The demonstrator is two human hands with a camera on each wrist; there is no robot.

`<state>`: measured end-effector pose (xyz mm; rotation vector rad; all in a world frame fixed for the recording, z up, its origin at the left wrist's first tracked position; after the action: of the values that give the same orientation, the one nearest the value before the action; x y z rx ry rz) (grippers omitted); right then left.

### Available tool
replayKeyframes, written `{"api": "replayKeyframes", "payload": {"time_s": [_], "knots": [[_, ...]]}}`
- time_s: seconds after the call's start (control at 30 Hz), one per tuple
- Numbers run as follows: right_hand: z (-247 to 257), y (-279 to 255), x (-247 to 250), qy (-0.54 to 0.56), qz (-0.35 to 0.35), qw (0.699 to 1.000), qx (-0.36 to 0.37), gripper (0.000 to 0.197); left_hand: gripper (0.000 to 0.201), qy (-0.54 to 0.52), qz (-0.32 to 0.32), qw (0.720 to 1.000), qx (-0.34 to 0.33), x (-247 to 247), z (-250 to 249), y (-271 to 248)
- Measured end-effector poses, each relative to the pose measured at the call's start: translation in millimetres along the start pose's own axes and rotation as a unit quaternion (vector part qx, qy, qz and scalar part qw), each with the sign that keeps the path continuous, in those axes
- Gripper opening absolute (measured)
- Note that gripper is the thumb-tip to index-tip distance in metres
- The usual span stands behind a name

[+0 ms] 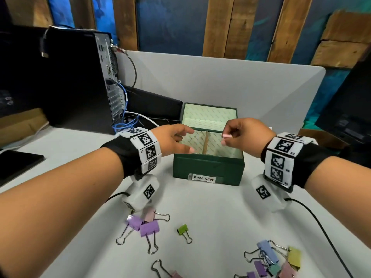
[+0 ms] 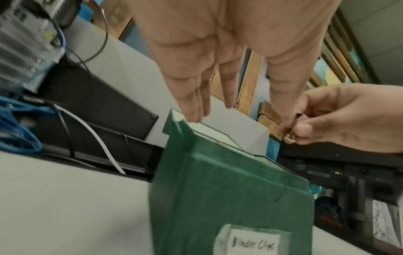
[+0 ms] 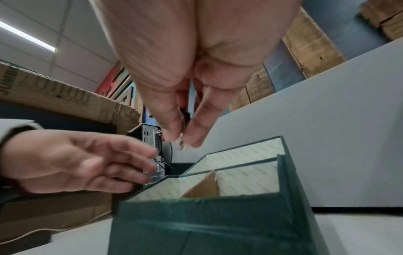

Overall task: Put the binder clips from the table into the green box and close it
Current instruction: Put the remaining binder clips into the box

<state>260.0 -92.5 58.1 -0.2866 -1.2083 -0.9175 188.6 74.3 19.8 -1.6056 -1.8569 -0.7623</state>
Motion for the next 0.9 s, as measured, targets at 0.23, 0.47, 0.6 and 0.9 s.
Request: {"api": "replayKeyframes", "payload": {"time_s": [0.23,0.47,0.6,0.9], "knots": [[-17,22,-30,-0.076,0.013,0.997,-0.024,0.018,0.032,0.095,0.094,0.990,0.040,9,33,-50],[13,9,-40,-0.032,0.013,0.998,0.046,0.020,0.040,0.149,0.181,0.967,0.103,1,62,-86],[54,-20,-65,-0.066,0.171,0.969,0.167,0.019,0.050,0.251,0.212,0.940,0.091,-8,65,-94],[79,-88,-124,-0.137,0.464,0.848,0.217,0.040,0.041,0.295,0.250,0.920,0.062,-24,67,-96]]}}
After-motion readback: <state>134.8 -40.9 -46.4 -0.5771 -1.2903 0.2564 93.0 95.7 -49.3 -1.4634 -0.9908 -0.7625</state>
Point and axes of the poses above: each hand's wrist, its own y-axis towards the middle knuckle, its own x-axis out of the back of the hand, z = x × y, the point moved 6 cm from there along y, towards the middle knuckle, and after that the axes turned 2 degrees about -x, right-handed, at the moved point
